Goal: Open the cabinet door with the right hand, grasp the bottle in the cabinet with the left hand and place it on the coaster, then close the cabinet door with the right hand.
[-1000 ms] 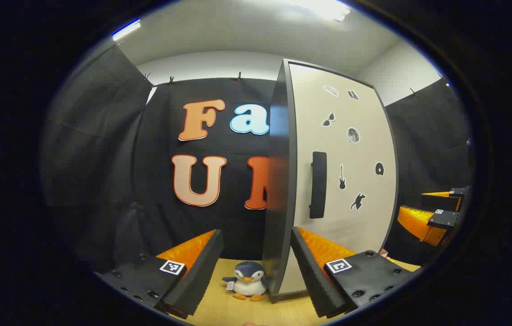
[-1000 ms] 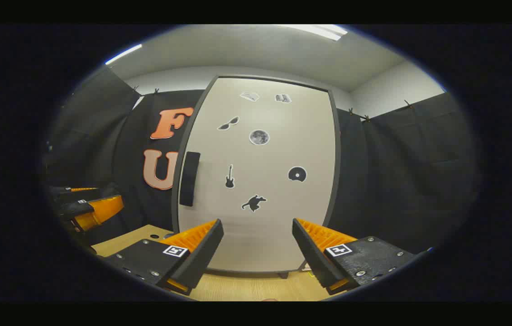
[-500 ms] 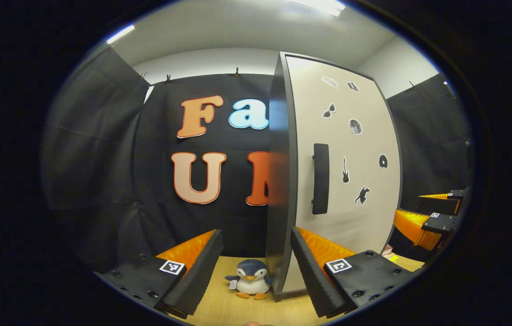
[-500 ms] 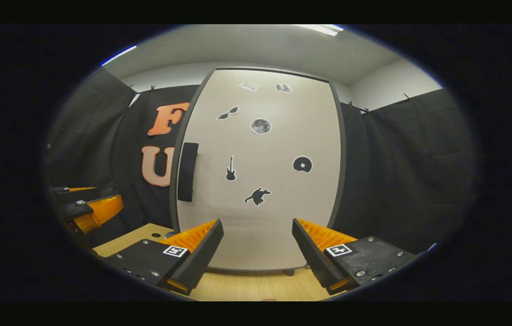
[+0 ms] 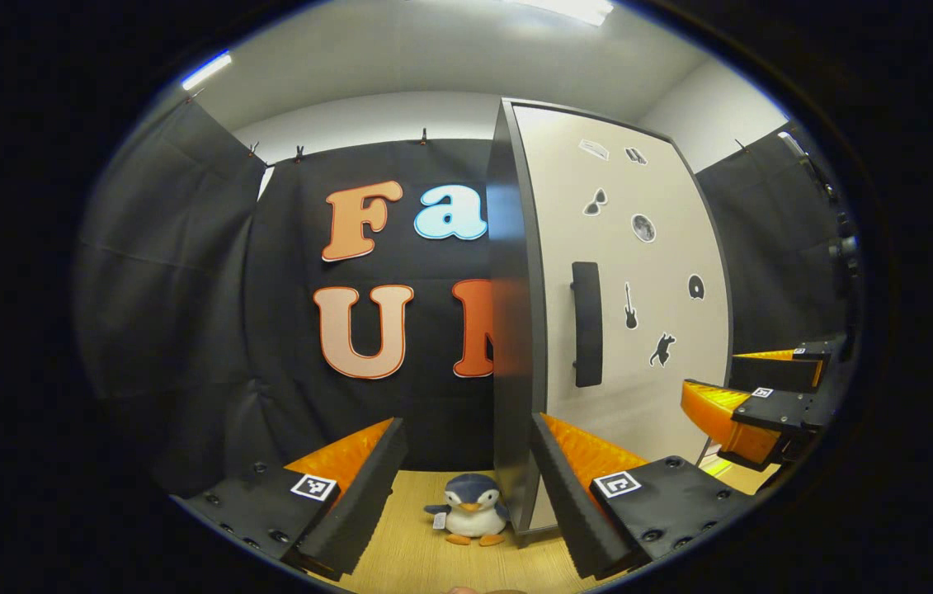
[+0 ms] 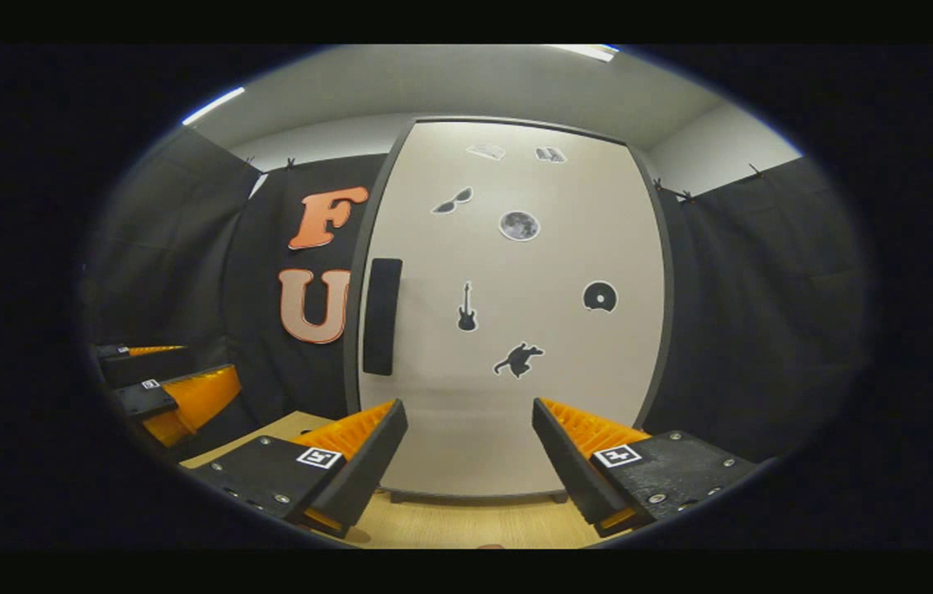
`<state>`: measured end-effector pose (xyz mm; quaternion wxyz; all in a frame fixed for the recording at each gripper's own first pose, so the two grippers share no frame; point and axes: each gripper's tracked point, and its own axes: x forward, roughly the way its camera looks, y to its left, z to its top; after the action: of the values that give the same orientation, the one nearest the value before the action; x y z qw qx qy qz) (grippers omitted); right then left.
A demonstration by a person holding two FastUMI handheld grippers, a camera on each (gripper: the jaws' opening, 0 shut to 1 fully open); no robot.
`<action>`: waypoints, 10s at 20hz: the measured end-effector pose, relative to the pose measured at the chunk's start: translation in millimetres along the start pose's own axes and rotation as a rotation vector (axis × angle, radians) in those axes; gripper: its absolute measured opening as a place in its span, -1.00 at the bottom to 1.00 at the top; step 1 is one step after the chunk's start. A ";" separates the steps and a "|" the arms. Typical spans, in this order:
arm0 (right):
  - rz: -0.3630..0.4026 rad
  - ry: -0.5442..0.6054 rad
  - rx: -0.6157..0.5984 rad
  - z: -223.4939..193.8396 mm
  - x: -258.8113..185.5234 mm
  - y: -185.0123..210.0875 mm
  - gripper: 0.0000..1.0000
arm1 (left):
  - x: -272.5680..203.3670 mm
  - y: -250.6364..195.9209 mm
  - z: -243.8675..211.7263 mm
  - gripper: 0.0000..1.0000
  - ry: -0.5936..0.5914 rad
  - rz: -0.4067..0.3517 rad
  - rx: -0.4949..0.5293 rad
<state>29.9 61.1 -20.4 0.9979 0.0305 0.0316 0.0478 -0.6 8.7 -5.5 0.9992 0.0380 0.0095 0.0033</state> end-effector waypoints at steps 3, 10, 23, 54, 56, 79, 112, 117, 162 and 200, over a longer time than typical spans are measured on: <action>0.023 -0.011 0.032 7.5 11.7 16.2 0.90 | -0.4 0.1 2.1 0.95 -0.003 -0.016 0.006; 0.067 -0.037 0.153 37.5 51.6 53.0 0.89 | -1.4 30.0 4.6 0.95 -0.002 0.021 -0.006; -0.026 0.007 0.011 41.0 115.4 75.5 0.73 | 1.2 70.5 -9.2 0.95 0.024 0.049 -0.022; 0.128 0.011 0.154 43.5 66.7 78.1 -0.71 | -19.1 40.4 -31.1 0.93 0.073 0.008 -0.080; 0.153 0.014 0.169 44.4 60.8 76.6 -0.63 | -24.2 34.6 -34.8 0.94 0.084 0.020 -0.084; 0.151 -0.028 0.219 43.2 25.7 43.3 -0.73 | -39.9 -53.7 -13.3 0.95 0.037 -0.054 -0.067; -0.085 0.031 0.153 18.9 -15.3 -121.2 0.54 | -65.0 -182.2 -5.5 0.95 0.057 -0.226 -0.083; -0.045 0.047 0.149 12.6 -13.2 -149.2 0.66 | -67.7 -187.4 -2.8 0.95 0.050 -0.227 -0.071; 0.026 0.103 0.169 18.5 33.1 79.2 0.86 | 104.0 -201.0 8.8 0.95 0.006 -0.428 -0.063; 0.009 0.208 0.231 -12.7 74.0 55.6 0.85 | 178.8 -259.6 4.4 0.65 -0.048 -0.442 -0.060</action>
<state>97.4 124.3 -33.9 0.9789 0.1402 0.1399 0.0513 179.8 -249.1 -24.2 0.9763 0.0054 -0.0062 -0.2163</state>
